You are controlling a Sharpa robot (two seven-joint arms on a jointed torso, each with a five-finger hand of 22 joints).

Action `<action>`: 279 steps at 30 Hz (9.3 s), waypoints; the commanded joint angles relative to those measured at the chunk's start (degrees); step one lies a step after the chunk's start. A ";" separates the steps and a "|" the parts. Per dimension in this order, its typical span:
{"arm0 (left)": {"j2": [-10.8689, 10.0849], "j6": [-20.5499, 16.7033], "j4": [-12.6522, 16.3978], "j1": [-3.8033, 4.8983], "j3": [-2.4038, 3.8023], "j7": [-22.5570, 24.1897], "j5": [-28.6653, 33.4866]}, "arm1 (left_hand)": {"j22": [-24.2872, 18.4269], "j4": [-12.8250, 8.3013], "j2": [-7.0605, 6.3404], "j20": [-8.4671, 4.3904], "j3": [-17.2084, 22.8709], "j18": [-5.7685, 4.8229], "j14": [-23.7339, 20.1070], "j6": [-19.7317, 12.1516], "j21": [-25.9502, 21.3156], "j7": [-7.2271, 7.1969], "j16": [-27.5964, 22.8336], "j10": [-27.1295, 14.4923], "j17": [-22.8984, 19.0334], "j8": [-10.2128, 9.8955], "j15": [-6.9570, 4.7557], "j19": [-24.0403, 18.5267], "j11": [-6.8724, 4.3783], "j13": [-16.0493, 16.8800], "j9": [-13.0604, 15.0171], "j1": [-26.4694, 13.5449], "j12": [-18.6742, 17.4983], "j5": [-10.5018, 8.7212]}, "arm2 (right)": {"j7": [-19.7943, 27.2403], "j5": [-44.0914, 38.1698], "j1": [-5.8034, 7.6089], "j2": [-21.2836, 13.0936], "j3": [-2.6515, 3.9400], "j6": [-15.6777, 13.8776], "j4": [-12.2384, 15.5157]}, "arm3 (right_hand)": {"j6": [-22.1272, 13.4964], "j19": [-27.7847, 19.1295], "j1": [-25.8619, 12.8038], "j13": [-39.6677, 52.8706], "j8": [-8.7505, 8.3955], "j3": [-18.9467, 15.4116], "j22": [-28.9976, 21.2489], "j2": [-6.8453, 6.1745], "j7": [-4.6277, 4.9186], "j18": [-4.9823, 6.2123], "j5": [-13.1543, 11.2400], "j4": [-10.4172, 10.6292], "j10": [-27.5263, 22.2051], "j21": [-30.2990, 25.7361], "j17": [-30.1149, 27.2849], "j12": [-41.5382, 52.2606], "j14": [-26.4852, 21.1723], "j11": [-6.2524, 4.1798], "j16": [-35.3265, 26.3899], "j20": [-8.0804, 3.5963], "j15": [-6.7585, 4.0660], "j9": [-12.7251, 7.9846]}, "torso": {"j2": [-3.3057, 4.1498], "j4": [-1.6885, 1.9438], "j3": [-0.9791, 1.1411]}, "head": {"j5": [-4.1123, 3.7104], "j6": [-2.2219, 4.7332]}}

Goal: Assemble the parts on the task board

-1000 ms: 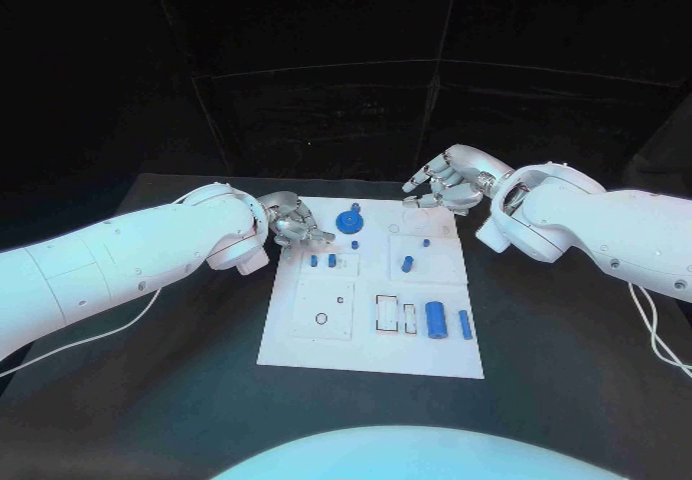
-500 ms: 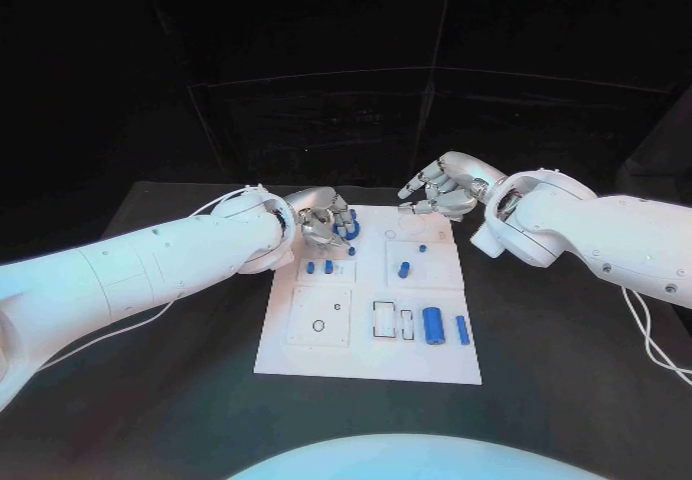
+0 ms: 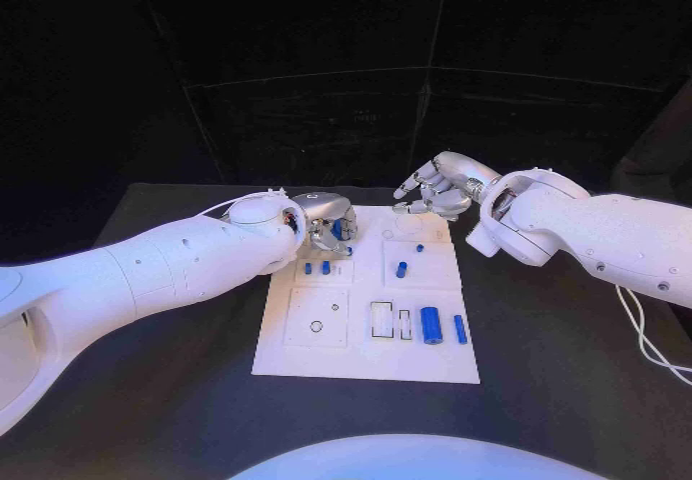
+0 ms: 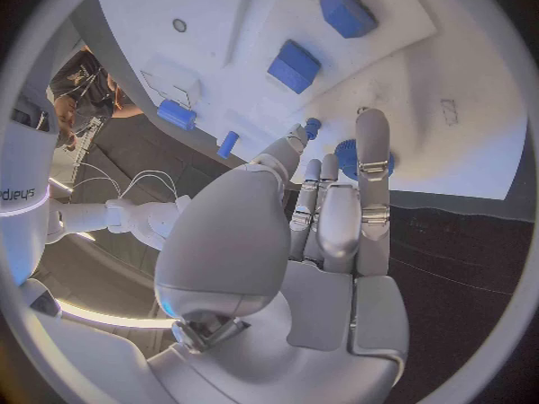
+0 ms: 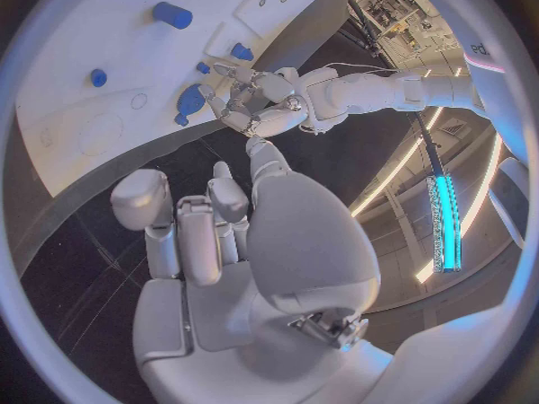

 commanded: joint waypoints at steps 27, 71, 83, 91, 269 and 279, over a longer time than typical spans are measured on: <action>2.82 4.87 -2.49 -0.51 -0.18 -2.91 -3.95 | 15.07 -1.96 1.03 -0.66 6.68 -1.97 1.31 5.25 15.17 -0.67 4.72 6.14 2.93 -3.26 -0.82 3.22 -0.89 -2.80 0.11 -0.55 -4.31 -0.18 | 0.41 0.14 0.10 0.53 0.02 0.32 -0.17 | -0.08 -0.32 -0.28 -0.06 0.20 -0.40 -0.05 0.15 0.01 1.00 0.35 0.01 -0.17 -0.29 2.03 -0.29 3.05 -0.09 -0.33 -0.18 -0.21 -0.08 | -0.06 0.19 -0.06 | -0.54 -0.37; -8.63 3.15 6.23 0.45 4.97 -1.65 5.61 | 21.69 -2.93 0.56 -1.14 12.86 -2.82 1.33 9.33 21.21 -1.10 4.88 11.63 0.97 -5.36 -1.36 3.77 -1.64 -2.60 0.38 -3.18 -8.34 -0.81 | 0.29 0.14 0.09 0.23 0.01 0.47 -0.60 | -0.07 -0.26 -0.15 0.18 0.25 -0.37 0.02 0.33 0.00 0.99 0.49 0.02 -0.02 -0.29 2.17 -0.01 3.09 -0.10 -0.28 -0.18 -0.22 -0.08 | -0.13 0.40 -0.09 | -0.27 0.36; -7.81 4.37 3.48 -0.78 3.79 -1.41 5.82 | 21.89 -2.95 0.46 -1.16 12.87 -2.85 1.30 9.45 21.40 -1.15 4.79 11.78 0.72 -5.39 -1.39 3.81 -1.68 -2.58 0.40 -3.26 -8.43 -0.82 | 0.41 0.14 0.05 0.59 0.00 0.64 -0.91 | -0.07 -0.26 -0.15 0.18 0.25 -0.37 0.02 0.33 0.00 0.99 0.49 0.02 -0.02 -0.29 2.17 -0.01 3.09 -0.10 -0.28 -0.18 -0.22 -0.08 | -0.04 0.24 -0.08 | 0.06 0.32; -6.71 3.83 2.08 -1.54 3.59 -0.96 5.75 | 21.89 -2.95 0.46 -1.16 12.87 -2.85 1.30 9.45 21.40 -1.15 4.79 11.78 0.72 -5.39 -1.39 3.81 -1.68 -2.58 0.40 -3.26 -8.43 -0.82 | 0.43 0.14 0.03 0.68 0.00 0.70 -0.96 | -0.07 -0.26 -0.15 0.18 0.25 -0.37 0.02 0.33 0.00 0.99 0.49 0.02 -0.02 -0.29 2.17 -0.01 3.09 -0.10 -0.28 -0.18 -0.22 -0.08 | -0.07 0.20 0.00 | 0.15 0.21; -18.03 3.43 11.06 -1.39 3.93 21.87 78.41 | 3.49 -4.22 0.96 1.30 13.63 0.73 -15.97 4.73 -2.63 2.62 -17.32 7.32 -35.53 -9.91 1.22 -11.73 1.40 -2.05 0.19 -3.29 -8.76 0.26 | -7.37 -39.26 -11.12 8.84 0.83 2.20 8.30 | 12.27 0.82 5.07 -61.36 -2.30 33.84 -3.15 -4.07 -0.39 1.36 -14.48 -10.25 -6.31 -2.67 -10.28 -55.25 1.93 0.47 -9.04 -0.51 -0.21 -0.18 | -0.03 0.24 -0.08 | 2.32 -0.98; -17.74 3.52 11.07 -1.38 3.93 21.84 78.41 | 3.49 -4.22 0.96 1.30 13.63 0.73 -15.97 4.73 -2.63 2.62 -17.32 7.32 -35.53 -9.91 1.22 -11.73 1.40 -2.05 0.19 -3.29 -8.76 0.26 | -7.05 -40.23 -12.24 10.72 0.79 3.51 7.23 | 12.22 0.93 4.96 -61.38 -2.35 33.93 -2.82 -4.01 -0.35 1.30 -14.39 -10.31 -6.38 -2.48 -10.24 -55.30 1.94 0.50 -8.98 -0.49 -0.19 -0.19 | -0.07 0.22 -0.13 | 2.88 -1.33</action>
